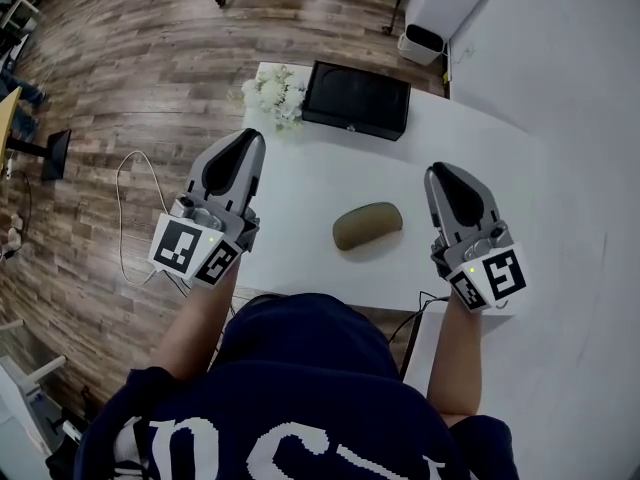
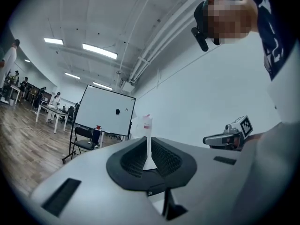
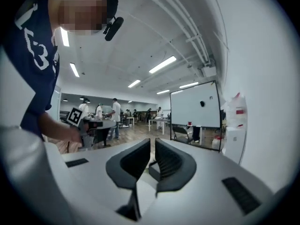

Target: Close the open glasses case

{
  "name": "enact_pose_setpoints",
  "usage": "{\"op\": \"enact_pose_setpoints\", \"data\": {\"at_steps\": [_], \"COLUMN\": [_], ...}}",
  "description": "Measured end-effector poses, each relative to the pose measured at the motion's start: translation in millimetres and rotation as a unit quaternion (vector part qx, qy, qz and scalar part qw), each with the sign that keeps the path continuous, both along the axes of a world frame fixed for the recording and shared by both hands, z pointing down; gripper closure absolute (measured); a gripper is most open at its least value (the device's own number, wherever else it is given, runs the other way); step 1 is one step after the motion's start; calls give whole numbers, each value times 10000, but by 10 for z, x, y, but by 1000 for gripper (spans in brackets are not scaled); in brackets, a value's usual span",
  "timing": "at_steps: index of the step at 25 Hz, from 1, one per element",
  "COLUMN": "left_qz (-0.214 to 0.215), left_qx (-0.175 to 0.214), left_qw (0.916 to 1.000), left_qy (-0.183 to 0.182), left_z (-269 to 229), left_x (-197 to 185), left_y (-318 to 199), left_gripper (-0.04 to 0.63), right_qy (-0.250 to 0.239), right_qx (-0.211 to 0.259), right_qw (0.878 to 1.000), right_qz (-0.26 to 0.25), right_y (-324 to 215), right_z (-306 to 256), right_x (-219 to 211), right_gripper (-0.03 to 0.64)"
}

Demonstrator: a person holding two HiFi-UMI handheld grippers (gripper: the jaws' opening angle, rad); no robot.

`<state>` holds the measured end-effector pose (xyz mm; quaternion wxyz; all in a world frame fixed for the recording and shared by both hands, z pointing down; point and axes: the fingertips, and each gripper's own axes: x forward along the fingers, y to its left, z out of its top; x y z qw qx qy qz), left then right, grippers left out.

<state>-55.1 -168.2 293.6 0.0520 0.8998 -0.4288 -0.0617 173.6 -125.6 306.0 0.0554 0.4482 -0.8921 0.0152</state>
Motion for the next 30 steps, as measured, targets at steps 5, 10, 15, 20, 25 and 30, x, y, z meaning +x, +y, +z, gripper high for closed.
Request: {"op": "enact_pose_setpoints", "data": {"at_steps": [5,10,15,20,25,30], "left_qz": [186,218,388,473,557,591], "left_qx": [-199,-456,-607,-774,-774,-806], "left_qw": [9996,9987,9971,9957,9951,9946], "left_qy": [-63,-100,-230,-158,-269,-279], "left_z": [214,432,587,697,709,724], "left_x": [31,7,52,56,100,117], "left_y": [-74,-144,-185,-215,-219,-187], "left_gripper": [571,571,571,571,571,571], "right_qy": [791,440,1654,2637,3962,4377], "right_qx": [-761,-2641,-3032,-2983,-2934,-2756], "right_qw": [9927,9570,9156,8748,7908,7790], "right_qz": [-489,-1116,-2059,-2759,-3628,-3544], "right_y": [-10,114,409,513,695,719], "right_z": [716,1684,2196,2445,2634,2849], "right_x": [-126,-108,-246,-236,-256,-195], "right_gripper": [565,377,336,316,304,302]}}
